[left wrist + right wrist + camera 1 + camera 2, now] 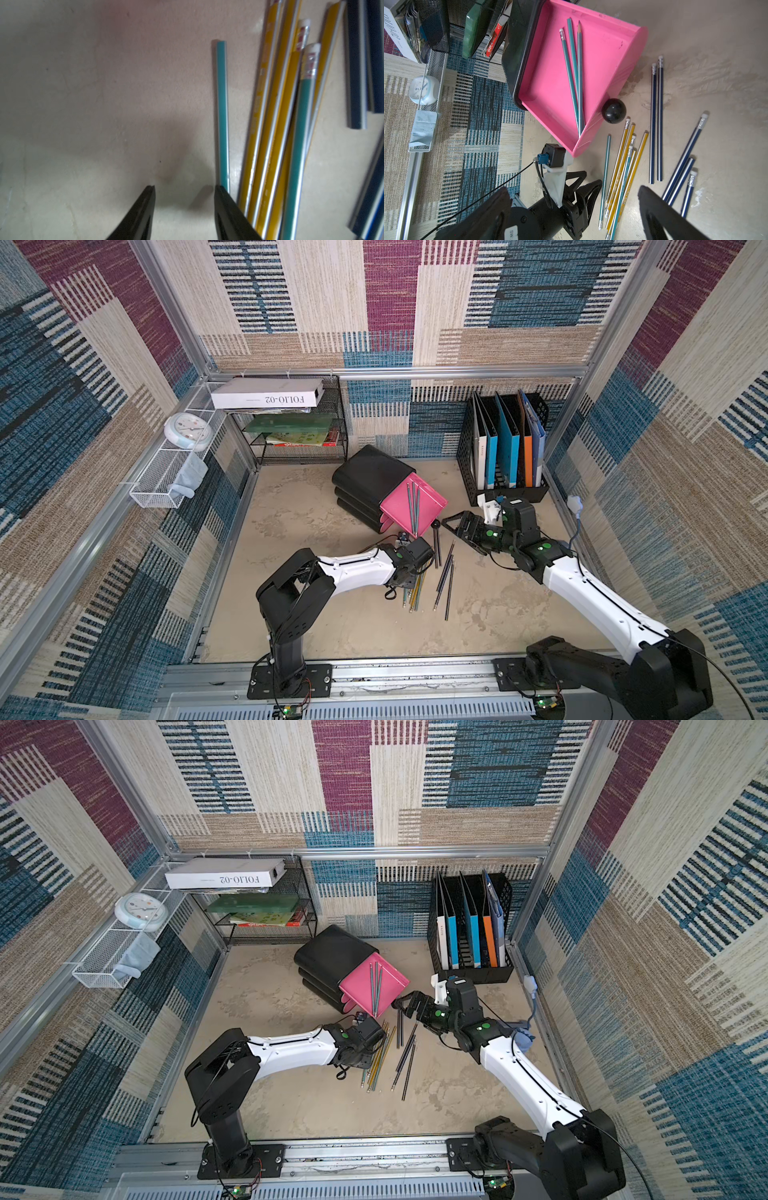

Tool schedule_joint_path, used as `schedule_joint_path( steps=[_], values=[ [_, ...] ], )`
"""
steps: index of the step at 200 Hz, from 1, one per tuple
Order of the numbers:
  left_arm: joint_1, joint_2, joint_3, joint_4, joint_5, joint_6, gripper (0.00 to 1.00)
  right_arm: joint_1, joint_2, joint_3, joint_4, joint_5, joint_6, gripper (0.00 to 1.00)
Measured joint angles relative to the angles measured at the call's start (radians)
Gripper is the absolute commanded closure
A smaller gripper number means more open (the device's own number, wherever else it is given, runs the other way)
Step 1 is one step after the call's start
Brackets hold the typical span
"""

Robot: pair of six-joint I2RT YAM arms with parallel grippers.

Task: Please place the pencils in the drawer according to their color
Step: Pick up the pencil from the center of the board.

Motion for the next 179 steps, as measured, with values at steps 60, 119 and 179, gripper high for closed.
schedule_joint_path(
  steps=[60, 119, 179],
  values=[
    [-0.001, -0.049, -0.006, 0.014, 0.001, -0.010, 0.50, 0.000, 0.001, 0.003, 0.000, 0.000, 0.000, 0.01],
    [-0.001, -0.039, 0.021, 0.023, 0.005, -0.010, 0.50, 0.000, 0.003, 0.003, 0.000, 0.000, 0.000, 0.01],
    [-0.001, 0.019, 0.040, 0.020, 0.008, -0.011, 0.51, 0.000, 0.012, 0.008, 0.000, 0.000, -0.003, 0.01]
  ],
)
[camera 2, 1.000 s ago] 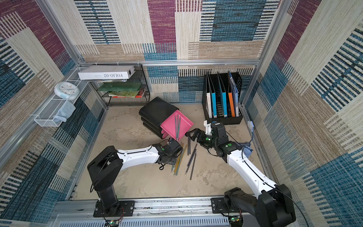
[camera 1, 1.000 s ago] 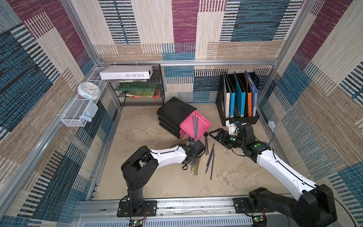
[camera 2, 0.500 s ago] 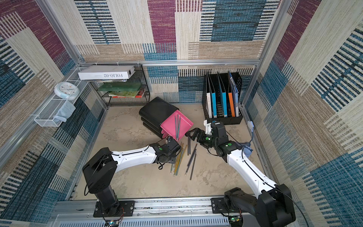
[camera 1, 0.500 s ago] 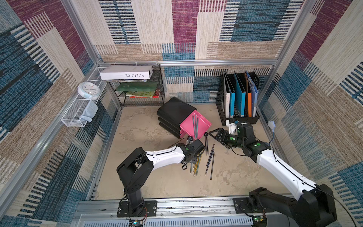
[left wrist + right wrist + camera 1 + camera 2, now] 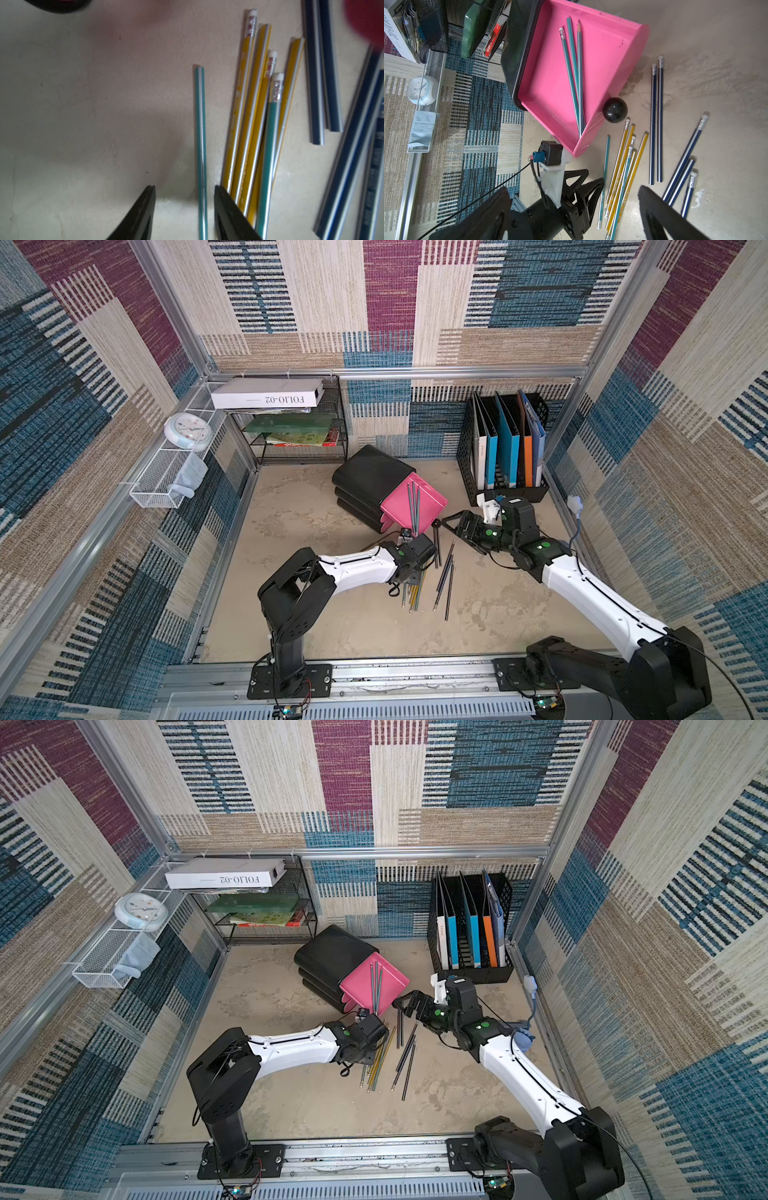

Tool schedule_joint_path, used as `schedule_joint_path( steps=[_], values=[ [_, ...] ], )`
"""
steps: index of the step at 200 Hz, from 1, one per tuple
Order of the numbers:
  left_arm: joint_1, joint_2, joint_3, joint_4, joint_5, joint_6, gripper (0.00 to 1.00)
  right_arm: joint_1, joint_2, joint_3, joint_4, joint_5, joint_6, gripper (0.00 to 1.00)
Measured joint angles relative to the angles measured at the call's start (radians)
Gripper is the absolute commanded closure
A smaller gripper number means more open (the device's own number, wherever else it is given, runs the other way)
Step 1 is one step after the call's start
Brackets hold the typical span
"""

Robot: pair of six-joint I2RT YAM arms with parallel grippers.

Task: Please place the pencils in the drawer according to their color
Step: Pick up the pencil from the center of the board.

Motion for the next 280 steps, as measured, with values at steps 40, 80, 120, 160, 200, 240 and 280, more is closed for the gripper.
schedule_joint_path(
  steps=[40, 80, 120, 160, 200, 240, 280],
  values=[
    [0.001, 0.024, -0.005, -0.008, -0.008, -0.008, 0.57, 0.000, 0.002, 0.006, 0.000, 0.000, -0.001, 0.01],
    [0.001, 0.019, -0.029, 0.016, -0.019, -0.026, 0.71, 0.000, 0.003, 0.017, 0.000, 0.000, -0.001, 0.01],
    [0.002, 0.019, -0.039, 0.030, -0.035, -0.045, 0.84, 0.000, 0.006, 0.019, 0.000, 0.000, -0.001, 0.01],
    [0.002, 0.020, -0.043, 0.034, -0.044, -0.051, 1.00, 0.000, 0.006, 0.033, -0.001, 0.000, -0.001, 0.01],
    [0.001, 0.017, -0.045, 0.037, -0.045, -0.051, 1.00, -0.001, 0.006, 0.043, -0.007, 0.000, -0.001, 0.01],
    [0.003, -0.019, -0.068, 0.024, -0.014, -0.055, 1.00, -0.001, 0.006, 0.053, -0.007, 0.000, -0.001, 0.01],
    [0.001, -0.092, -0.080, -0.021, -0.003, -0.059, 1.00, 0.000, 0.018, 0.076, -0.011, -0.005, -0.001, 0.01]
  ],
)
